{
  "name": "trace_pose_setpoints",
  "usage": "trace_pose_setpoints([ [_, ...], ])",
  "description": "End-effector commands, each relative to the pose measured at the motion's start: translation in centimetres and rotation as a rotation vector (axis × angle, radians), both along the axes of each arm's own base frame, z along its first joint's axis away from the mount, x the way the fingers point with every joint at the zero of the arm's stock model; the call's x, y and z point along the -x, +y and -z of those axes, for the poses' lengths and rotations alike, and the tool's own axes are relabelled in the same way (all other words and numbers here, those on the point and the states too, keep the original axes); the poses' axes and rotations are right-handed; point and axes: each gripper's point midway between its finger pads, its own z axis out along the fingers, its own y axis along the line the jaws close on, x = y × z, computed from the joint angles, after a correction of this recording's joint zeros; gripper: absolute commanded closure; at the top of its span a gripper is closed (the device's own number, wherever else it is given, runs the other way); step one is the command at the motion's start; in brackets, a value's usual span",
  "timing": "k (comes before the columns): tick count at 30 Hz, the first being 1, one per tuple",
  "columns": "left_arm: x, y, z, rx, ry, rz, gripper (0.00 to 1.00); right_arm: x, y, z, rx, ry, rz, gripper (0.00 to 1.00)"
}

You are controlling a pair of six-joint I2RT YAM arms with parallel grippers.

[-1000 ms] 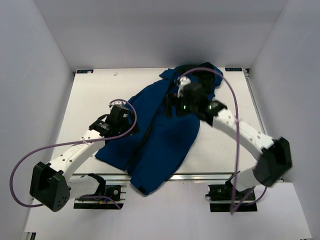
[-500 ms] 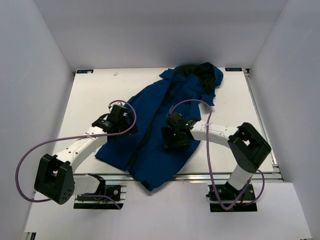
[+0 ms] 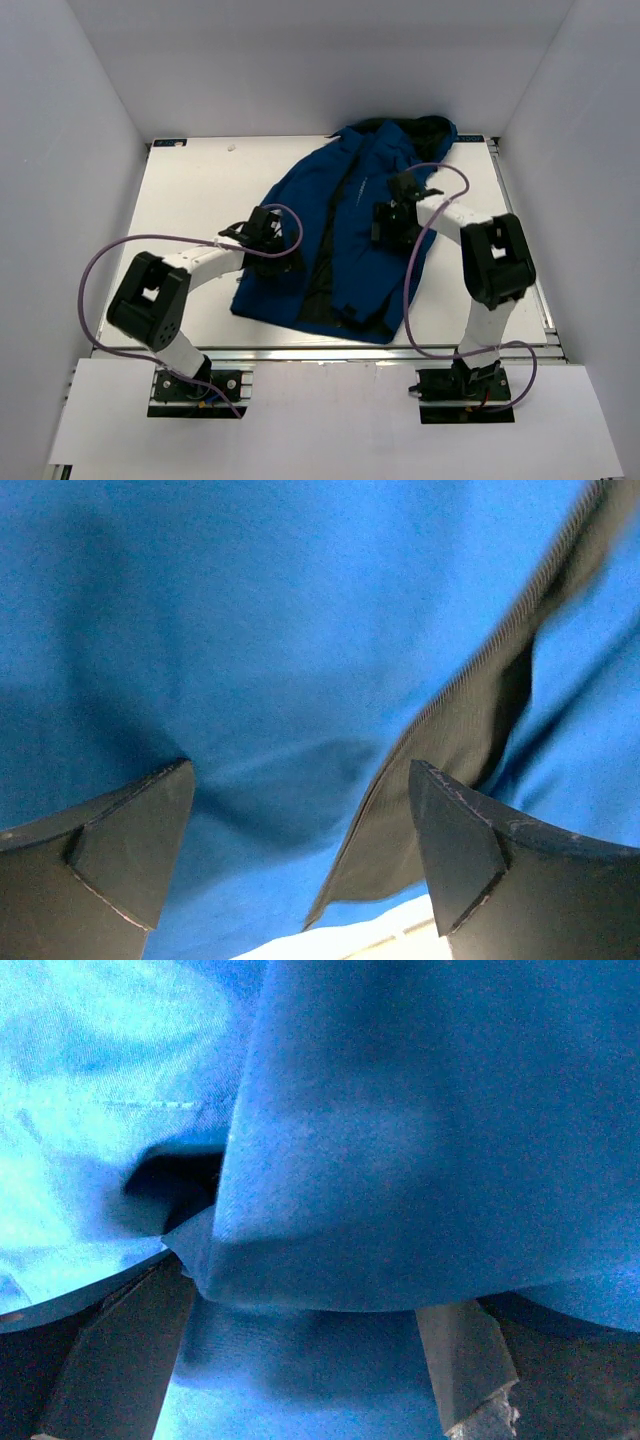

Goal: Zip up the jacket

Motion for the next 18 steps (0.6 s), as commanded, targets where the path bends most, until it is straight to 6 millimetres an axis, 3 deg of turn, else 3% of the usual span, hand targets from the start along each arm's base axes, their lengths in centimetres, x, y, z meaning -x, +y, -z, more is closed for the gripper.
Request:
trace_pose_setpoints([
  [1,0.5,-4.4,0.4,0.112,0.037,0.129,0.02,-5.2,-4.3,3.8,0.121,-0.015,-0.014,0.11],
  [2,0.6,-4.9,0.9,0.117,0.058,0.144,0.02,-8.9,-4.0,1.6,0.104,-0.094,-0.011,0.11],
  [3,0.3,-5.7,0.4,0.136,0.055,0.156,0.02,-10.3,-4.7,2.6,0.129,-0.092,-0.011,0.10],
  [4,0.6,-6.4,0.2,0.152,0.062,0.175,0.02,-12.2,-5.6,2.1,0.128,-0.124,0.003,0.11],
  [5,1.0,-7.0,0.2,0.175,0.079,0.192,0.02,-15.6,-5.6,-0.4,0.107,-0.209,0.012,0.11],
  [7,1.7,-8.0,-0.4,0.202,0.084,0.220,0.02,-17.9,-6.9,-1.4,0.113,-0.248,0.018,0.11],
  [9,2.4,-8.6,-1.3,0.226,0.081,0.240,0.02,-20.4,-7.6,-4.6,0.121,-0.361,0.018,0.11],
  [11,3.3,-9.1,-2.7,0.253,0.058,0.272,0.02,-20.9,-7.9,-8.2,0.141,-0.435,-0.002,0.11],
  [14,4.0,-9.3,-4.4,0.280,0.016,0.296,0.02,-19.5,-8.0,-11.6,0.125,-0.477,-0.009,0.11],
  [16,4.2,-9.0,-6.4,0.298,-0.043,0.298,0.02,-16.4,-7.4,-14.3,0.073,-0.497,-0.034,0.11],
  [17,4.1,-8.5,-6.9,0.286,-0.066,0.285,0.02,-14.6,-6.8,-17.3,0.028,-0.546,-0.053,0.11],
  [18,4.1,-8.2,-7.4,0.275,-0.088,0.274,0.02,-12.9,-6.2,-17.3,0.005,-0.529,-0.070,0.11],
])
